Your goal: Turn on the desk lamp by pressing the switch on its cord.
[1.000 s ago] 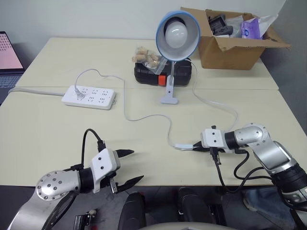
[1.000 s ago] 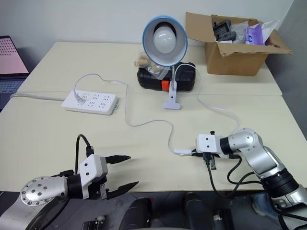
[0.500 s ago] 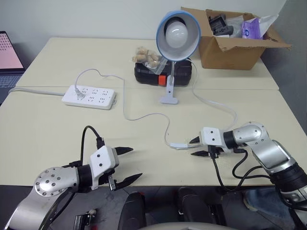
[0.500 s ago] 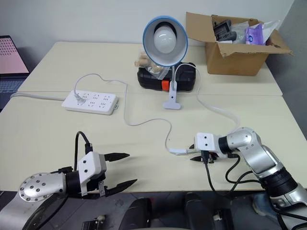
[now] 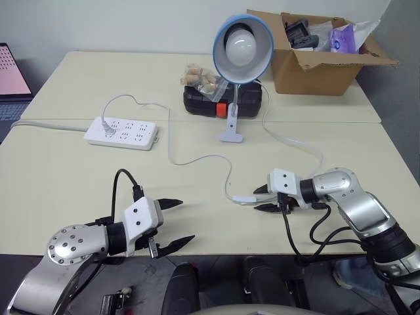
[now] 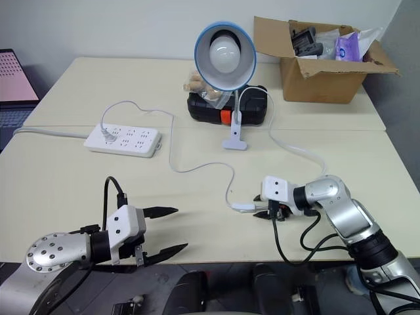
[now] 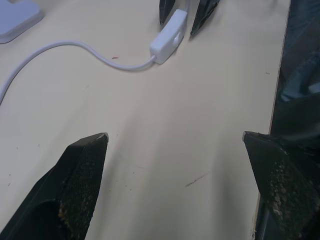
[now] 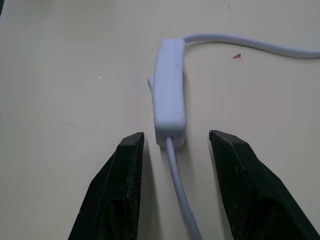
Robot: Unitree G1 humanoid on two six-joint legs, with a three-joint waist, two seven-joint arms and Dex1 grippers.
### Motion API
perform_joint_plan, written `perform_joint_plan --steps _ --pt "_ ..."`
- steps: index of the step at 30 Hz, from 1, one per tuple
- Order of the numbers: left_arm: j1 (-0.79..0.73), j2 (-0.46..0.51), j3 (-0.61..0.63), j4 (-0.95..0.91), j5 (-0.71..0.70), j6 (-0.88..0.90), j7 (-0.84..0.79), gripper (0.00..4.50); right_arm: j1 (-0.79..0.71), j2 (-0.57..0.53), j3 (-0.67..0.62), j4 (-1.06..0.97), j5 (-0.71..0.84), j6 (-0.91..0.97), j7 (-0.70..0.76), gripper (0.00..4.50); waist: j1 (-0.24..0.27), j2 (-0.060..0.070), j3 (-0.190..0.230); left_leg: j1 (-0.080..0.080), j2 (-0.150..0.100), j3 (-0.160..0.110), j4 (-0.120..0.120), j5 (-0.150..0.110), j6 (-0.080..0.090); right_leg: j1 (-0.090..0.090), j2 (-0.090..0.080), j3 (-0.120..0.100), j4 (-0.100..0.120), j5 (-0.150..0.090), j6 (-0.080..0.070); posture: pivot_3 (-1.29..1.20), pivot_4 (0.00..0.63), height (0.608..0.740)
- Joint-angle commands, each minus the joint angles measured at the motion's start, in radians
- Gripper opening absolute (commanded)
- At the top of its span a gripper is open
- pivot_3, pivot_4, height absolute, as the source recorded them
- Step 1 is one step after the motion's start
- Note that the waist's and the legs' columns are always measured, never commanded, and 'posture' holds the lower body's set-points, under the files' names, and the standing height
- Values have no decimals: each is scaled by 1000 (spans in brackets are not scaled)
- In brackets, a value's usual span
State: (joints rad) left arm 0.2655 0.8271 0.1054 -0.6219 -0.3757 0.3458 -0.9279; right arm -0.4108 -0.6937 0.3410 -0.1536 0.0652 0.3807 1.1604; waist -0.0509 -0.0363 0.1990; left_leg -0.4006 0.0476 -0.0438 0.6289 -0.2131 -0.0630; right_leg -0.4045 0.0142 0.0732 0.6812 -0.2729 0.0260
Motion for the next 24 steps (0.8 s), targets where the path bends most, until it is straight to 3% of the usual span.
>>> perform_joint_plan --steps 1,3,6,12,24 --pt "1 7 -1 -18 4 -8 -3 4500 -21 6 -5 -6 10 -11 4 2140 0 0 0 0 0 0 0 0 0 0 0 0 0 0 0 0 150 740" --pt "1 7 -2 -17 6 -9 -3 4500 -21 7 -5 -5 11 -12 7 2140 0 0 0 0 0 0 0 0 0 0 0 0 0 0 0 0 150 740" --pt "0 5 -3 -16 7 -12 -4 4500 -21 8 -4 -4 15 -14 13 1769 0 0 0 0 0 0 0 0 0 0 0 0 0 0 0 0 150 740" --pt "2 2 -4 -12 9 -22 -5 4500 -18 10 -4 -12 19 -13 23 372 0 0 0 0 0 0 0 0 0 0 0 0 0 0 0 0 150 740" --pt "-69 -12 6 7 -36 10 3 4500 -43 25 -21 -89 90 74 39 372 0 0 0 0 0 0 0 0 0 0 0 0 0 0 0 0 150 740"
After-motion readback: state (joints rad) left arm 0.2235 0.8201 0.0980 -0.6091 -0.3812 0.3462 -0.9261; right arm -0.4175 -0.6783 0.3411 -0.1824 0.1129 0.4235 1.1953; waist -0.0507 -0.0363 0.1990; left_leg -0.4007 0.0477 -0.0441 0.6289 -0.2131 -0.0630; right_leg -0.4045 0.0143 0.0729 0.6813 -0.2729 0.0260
